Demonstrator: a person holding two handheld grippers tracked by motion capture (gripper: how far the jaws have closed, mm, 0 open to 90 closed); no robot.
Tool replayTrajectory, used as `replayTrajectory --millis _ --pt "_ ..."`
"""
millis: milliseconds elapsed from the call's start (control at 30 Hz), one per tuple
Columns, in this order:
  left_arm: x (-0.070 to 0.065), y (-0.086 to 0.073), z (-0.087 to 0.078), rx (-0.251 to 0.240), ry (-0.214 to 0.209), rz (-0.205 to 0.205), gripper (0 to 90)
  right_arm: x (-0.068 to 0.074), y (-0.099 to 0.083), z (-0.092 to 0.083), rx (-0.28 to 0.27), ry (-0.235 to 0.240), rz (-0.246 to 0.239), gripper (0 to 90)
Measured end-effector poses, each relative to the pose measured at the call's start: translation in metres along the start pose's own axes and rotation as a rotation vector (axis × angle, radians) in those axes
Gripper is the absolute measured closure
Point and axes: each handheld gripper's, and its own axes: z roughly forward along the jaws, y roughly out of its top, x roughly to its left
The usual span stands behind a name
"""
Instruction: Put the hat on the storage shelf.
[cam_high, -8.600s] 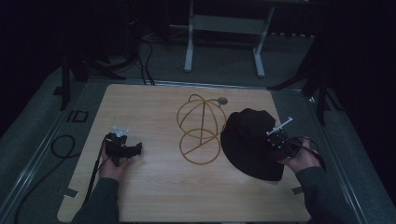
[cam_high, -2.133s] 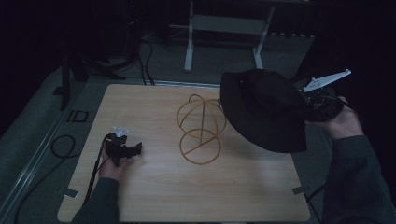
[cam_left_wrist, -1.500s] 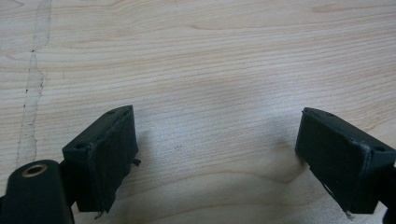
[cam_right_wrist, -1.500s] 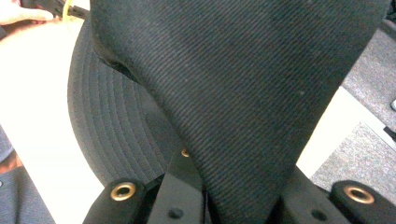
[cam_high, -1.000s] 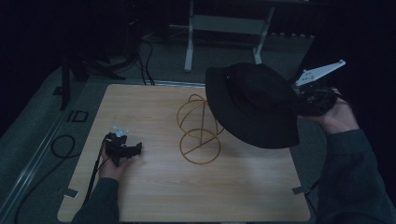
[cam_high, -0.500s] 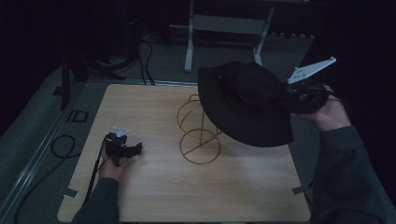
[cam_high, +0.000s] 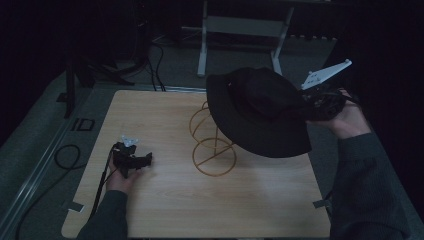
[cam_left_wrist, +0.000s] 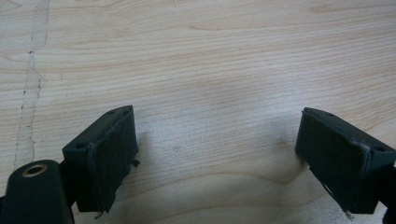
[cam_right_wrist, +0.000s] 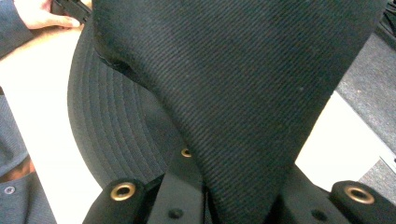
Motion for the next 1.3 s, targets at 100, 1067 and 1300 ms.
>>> replayTrajectory --millis 100,1067,1300 --pt "0.000 0.000 0.000 0.000 0.000 0.002 12.9 0.002 0.003 0.002 0.005 0.002 -0.008 87.1" --pt "0.000 0.001 0.000 0.002 -0.005 0.008 12.9 0.015 0.019 0.021 0.039 0.033 -0.059 87.0" --pt "0.000 0.001 0.000 0.002 -0.005 0.008 13.0 0.018 0.021 0.028 0.051 0.044 -0.068 87.0"
